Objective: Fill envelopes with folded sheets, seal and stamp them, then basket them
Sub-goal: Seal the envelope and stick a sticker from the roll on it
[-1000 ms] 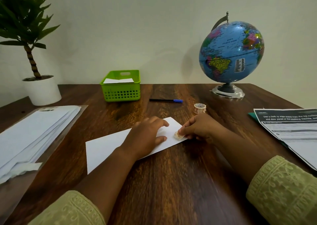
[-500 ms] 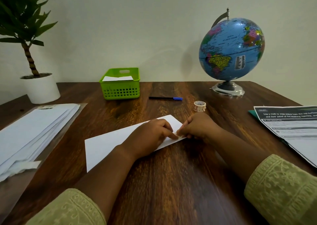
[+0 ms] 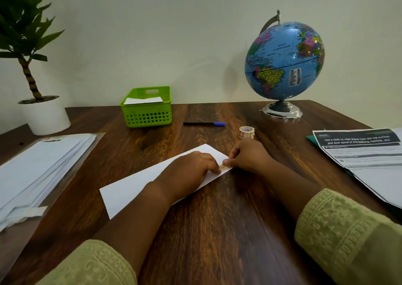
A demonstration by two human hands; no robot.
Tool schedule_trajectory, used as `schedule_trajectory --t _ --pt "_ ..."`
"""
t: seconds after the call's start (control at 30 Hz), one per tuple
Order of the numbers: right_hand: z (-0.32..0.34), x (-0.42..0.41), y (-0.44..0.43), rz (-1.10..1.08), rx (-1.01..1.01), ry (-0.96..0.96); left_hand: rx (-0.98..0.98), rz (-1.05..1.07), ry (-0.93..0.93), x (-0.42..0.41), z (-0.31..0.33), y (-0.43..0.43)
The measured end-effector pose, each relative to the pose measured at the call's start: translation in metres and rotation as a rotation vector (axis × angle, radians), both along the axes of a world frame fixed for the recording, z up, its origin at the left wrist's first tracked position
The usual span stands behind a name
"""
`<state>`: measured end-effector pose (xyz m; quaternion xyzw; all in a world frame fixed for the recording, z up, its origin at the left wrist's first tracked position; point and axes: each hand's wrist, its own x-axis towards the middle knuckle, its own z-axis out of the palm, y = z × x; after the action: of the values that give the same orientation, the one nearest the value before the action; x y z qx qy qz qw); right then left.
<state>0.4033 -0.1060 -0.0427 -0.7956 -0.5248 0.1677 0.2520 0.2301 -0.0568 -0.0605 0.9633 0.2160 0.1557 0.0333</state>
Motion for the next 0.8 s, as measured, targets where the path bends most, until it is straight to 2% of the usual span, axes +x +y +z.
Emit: schedule_trajectory --t 0.23,0.4,0.8 --pt "-0.008 0.002 0.001 0.035 0.076 -0.126 0.004 0.031 0.027 0.001 -0.001 -0.005" --pt "-0.009 0.007 0.002 0.078 0.084 -0.043 0.001 0.007 0.040 -0.001 -0.001 -0.005" --pt "-0.010 0.008 0.009 0.075 0.045 -0.055 0.000 0.037 0.022 0.003 0.002 -0.003"
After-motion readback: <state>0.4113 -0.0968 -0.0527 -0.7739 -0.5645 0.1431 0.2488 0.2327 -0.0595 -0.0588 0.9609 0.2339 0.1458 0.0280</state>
